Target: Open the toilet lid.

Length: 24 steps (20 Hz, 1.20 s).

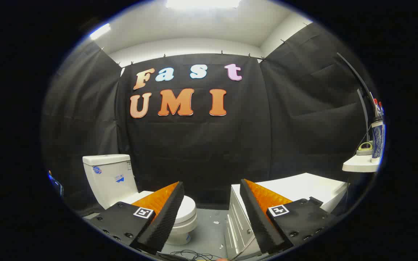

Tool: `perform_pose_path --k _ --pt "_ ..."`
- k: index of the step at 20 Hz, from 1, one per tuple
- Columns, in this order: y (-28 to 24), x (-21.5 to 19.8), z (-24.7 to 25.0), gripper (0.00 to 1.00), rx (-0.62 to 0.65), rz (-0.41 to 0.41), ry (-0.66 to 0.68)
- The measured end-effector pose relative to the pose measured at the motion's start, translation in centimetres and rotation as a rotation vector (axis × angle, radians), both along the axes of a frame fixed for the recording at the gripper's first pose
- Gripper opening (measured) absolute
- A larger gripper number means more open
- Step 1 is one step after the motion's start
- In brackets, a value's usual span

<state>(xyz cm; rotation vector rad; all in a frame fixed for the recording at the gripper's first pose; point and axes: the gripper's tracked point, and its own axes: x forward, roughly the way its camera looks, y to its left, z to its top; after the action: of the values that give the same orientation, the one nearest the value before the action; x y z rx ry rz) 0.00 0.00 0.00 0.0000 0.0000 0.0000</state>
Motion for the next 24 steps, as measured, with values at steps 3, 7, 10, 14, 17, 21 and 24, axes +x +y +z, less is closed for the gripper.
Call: perform_pose_path --k 3,7,10,14,17,21,24 --pt "-0.12 0.05 -0.21 0.99 0.006 -0.001 0.005" --pt "-0.27 0.0 -0.14 0.99 0.009 -0.006 0.004" --pt "-0.25 0.0 -0.13 0.99 0.008 -0.005 0.004" --pt "-0.22 -0.08 0.01 0.99 0.004 -0.006 0.0" --pt "-0.21 0.0 -0.05 0.99 0.005 -0.008 0.0" --pt "-0.28 -0.15 -0.09 0.99 0.005 -0.009 0.0" --pt "-0.21 -0.06 -0.15 0.99 0.002 -0.007 0.002"
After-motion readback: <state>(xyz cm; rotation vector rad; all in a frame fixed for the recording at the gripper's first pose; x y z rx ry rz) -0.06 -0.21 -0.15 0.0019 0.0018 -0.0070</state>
